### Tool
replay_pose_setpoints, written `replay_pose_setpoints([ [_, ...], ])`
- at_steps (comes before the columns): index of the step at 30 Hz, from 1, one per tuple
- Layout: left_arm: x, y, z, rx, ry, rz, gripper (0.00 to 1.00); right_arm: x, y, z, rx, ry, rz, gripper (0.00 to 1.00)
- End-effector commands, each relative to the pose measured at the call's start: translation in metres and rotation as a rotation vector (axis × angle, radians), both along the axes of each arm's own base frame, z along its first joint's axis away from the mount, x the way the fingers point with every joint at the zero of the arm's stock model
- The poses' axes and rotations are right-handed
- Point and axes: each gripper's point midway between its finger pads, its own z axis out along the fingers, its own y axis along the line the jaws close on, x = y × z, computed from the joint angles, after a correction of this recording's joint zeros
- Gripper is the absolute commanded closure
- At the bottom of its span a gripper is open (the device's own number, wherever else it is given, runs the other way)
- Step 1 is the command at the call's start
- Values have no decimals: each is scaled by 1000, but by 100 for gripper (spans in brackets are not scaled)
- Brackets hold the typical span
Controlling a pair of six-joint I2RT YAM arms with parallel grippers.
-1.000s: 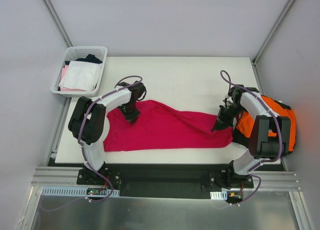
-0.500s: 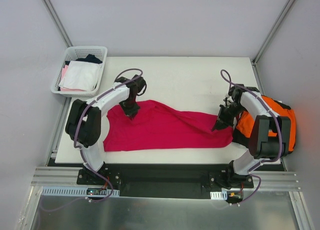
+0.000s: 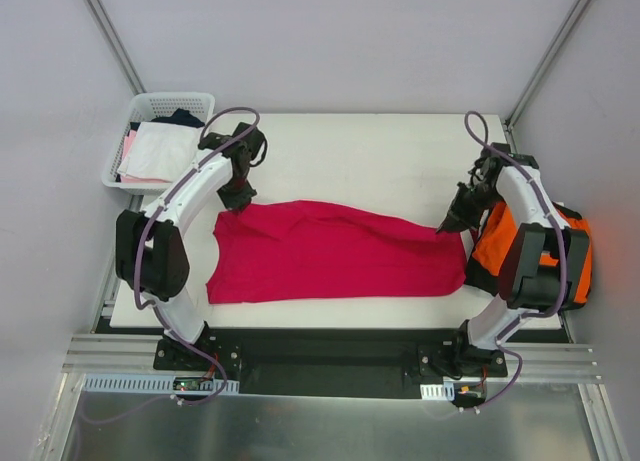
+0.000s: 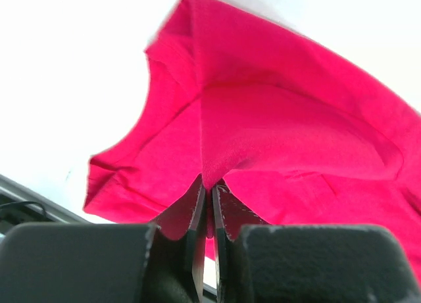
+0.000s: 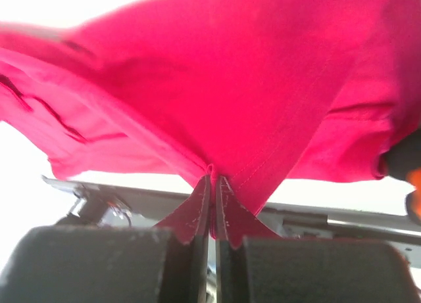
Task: Fold and stack the t-shirts
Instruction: Fold the tshirt
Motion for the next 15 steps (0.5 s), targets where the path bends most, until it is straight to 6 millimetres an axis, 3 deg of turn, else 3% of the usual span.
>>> replay_pose_setpoints([
  [1,-7,16,34,28,-53,-26,95,13,-22,28,-63,-70,-67,99],
  [10,-46,13,34,-50,-20,-13,95,-13,-36,42,-150,-77,-84,99],
  [15,-63,16,34,-62,-7,-28,94,-29,-37,33,-164,-34,-75,99],
])
